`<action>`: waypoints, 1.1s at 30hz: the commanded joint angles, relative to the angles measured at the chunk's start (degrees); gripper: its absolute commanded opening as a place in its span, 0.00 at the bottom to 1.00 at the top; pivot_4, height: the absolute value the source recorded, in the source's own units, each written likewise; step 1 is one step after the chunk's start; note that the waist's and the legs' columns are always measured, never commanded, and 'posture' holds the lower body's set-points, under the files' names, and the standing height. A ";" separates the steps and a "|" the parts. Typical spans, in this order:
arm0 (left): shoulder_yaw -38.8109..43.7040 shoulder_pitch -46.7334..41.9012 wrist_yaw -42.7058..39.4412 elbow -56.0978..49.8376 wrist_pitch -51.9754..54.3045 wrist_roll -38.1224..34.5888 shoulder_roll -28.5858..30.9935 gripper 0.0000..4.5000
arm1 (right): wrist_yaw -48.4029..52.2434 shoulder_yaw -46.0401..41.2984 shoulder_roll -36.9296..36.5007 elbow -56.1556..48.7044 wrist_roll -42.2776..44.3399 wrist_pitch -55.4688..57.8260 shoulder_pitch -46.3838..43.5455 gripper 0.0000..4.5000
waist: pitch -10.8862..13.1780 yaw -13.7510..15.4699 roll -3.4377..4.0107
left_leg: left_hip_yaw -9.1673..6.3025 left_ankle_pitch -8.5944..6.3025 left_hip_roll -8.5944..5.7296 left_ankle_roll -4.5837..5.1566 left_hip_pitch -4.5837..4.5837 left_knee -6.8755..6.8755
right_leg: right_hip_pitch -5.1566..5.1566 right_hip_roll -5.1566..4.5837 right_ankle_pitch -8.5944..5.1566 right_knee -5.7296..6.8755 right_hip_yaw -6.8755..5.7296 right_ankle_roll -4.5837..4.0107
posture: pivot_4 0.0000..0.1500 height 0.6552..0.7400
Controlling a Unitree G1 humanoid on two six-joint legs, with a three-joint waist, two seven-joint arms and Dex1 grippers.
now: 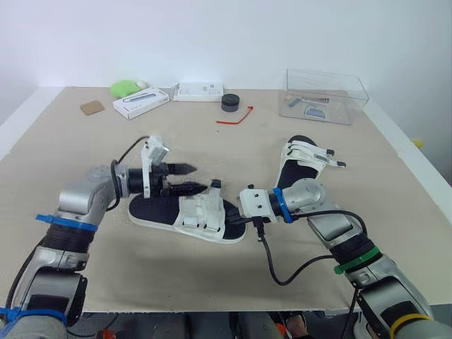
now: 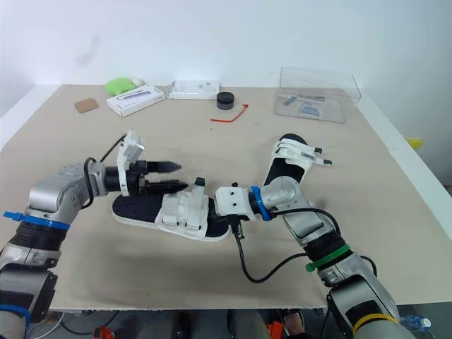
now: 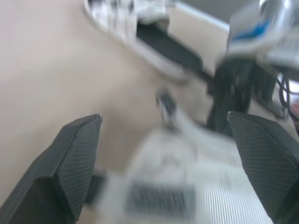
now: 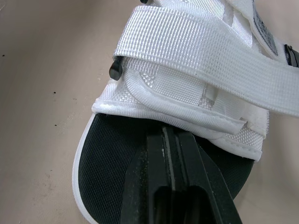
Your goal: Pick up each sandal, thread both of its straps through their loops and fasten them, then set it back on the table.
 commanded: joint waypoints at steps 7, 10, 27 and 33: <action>-4.31 -0.92 -2.67 -1.78 -4.64 3.76 -5.15 0.35 | 0.21 1.91 -0.96 2.67 -3.32 -0.17 1.01 0.00 | 0.00 -0.02 0.00 | 0.00 -0.01 -0.01 0.01 0.00 0.00 | -0.01 0.02 0.02 0.00 0.03 -0.05 | 1.00 1.00; -6.57 -1.96 -4.84 1.75 -4.71 5.33 -6.27 0.05 | 0.00 1.82 -0.77 2.33 -3.12 0.18 1.10 0.00 | 0.00 -0.02 0.00 | 0.00 -0.01 -0.01 0.01 0.01 0.00 | 0.00 0.03 0.01 0.00 0.02 -0.02 | 1.00 1.00; -11.70 -13.67 -14.60 25.31 -5.45 16.07 -5.78 0.01 | -0.91 1.78 -0.86 1.23 -3.21 0.39 2.18 0.00 | 0.00 -0.06 0.00 | 0.02 -0.05 0.00 0.08 -0.07 0.01 | -0.07 0.11 -0.14 0.00 0.02 0.20 | 1.00 1.00; -12.36 -13.96 -17.95 25.62 -3.45 17.01 -5.76 0.01 | -0.82 2.00 -0.30 2.44 -3.31 -0.24 1.20 0.00 | 0.00 -0.08 0.00 | 0.02 -0.04 0.00 0.08 -0.07 0.00 | -0.09 0.12 -0.14 0.00 0.03 0.20 | 1.00 1.00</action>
